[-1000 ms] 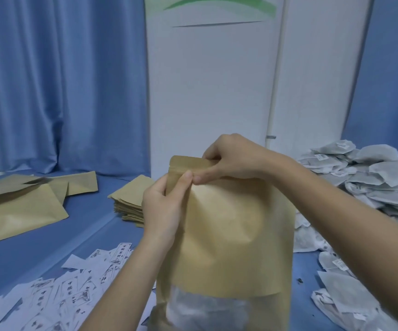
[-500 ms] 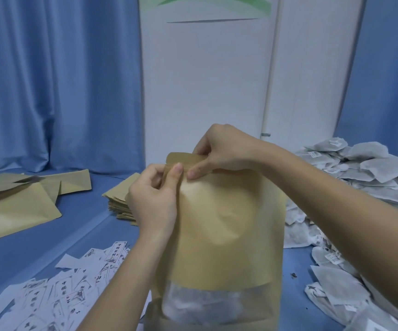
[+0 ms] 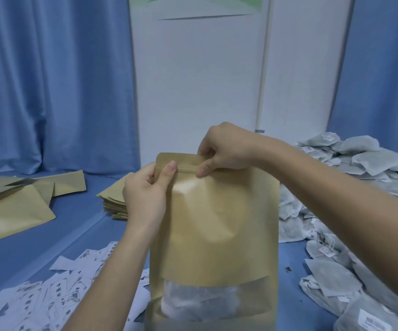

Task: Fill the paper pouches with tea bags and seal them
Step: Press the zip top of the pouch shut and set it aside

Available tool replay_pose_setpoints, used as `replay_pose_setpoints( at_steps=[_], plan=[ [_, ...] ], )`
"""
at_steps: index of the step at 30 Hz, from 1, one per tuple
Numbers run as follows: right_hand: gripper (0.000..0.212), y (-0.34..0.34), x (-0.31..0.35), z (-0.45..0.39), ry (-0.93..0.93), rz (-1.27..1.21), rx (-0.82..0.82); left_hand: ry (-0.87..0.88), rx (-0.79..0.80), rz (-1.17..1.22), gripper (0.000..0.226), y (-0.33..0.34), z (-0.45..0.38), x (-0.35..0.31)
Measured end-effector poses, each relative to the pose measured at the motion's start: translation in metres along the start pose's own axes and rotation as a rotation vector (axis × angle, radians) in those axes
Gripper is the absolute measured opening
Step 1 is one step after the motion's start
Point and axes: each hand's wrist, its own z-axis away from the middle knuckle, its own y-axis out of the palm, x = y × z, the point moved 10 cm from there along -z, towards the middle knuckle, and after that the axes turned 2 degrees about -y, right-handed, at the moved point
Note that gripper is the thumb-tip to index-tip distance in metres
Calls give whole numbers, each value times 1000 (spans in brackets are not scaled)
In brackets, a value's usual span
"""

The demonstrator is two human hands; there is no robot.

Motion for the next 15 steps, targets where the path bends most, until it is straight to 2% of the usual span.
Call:
replay_pose_setpoints(
  at_steps=[4,6,11,15],
  plan=[
    [48,2,0,5,-48,43,-7,13,-37,24,53,-4,1,4],
    [49,1,-5,10,-48,50,-1,17,-43,22,53,-6,0,4],
    [39,-1,-5,16,-65,73,-116,5,-56,59,50,-9,-5,8],
    [47,-1,-16,22,-55,101,-121,-6,-72,122,46,-19,-8,13]
  ],
)
